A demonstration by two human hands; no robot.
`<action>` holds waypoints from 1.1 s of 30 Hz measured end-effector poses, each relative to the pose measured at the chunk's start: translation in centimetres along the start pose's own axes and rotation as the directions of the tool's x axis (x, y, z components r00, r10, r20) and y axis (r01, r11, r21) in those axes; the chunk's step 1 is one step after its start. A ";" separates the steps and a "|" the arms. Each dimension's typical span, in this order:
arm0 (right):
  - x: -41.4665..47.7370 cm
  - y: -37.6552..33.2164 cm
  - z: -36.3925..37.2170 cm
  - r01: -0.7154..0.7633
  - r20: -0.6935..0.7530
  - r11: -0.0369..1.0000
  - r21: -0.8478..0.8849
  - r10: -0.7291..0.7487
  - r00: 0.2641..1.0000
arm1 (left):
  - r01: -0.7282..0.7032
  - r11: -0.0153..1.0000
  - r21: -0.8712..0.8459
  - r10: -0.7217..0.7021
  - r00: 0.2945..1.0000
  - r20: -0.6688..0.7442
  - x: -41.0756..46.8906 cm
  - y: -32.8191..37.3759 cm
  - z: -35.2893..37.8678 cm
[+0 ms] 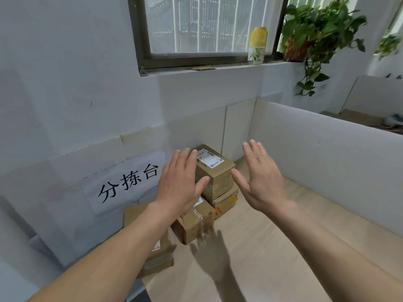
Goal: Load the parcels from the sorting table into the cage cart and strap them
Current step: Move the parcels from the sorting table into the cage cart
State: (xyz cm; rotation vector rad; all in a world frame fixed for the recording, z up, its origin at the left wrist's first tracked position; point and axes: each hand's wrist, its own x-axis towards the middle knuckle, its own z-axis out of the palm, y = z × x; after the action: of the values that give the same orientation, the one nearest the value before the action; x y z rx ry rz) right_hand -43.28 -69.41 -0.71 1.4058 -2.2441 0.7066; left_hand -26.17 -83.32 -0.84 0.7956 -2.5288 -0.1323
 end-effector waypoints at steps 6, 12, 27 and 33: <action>4.7 1.8 6.0 -0.084 0.078 0.995 -0.055 0.089 0.993 | -0.024 0.996 -0.083 0.029 0.997 0.066 6.4 -3.8 6.6; 9.2 3.6 13.6 -0.171 0.220 0.980 -0.100 0.189 0.957 | 0.049 0.982 -0.184 -0.012 0.981 0.195 11.6 -7.3 13.3; 12.5 7.0 22.3 -0.434 0.429 0.901 -0.015 0.398 0.811 | 0.491 0.770 -0.407 -0.344 0.857 0.383 14.4 -7.6 19.2; 10.7 6.2 19.5 -0.468 0.328 0.878 0.100 0.415 0.849 | 0.370 0.699 -0.612 -0.189 0.921 0.341 12.8 -4.6 19.1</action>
State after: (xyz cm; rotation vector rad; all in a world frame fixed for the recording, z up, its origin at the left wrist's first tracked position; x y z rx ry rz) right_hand -54.64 -86.50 -11.31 1.1281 -2.8606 0.9096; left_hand -42.03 -95.26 -13.35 0.8812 -2.2734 -1.2519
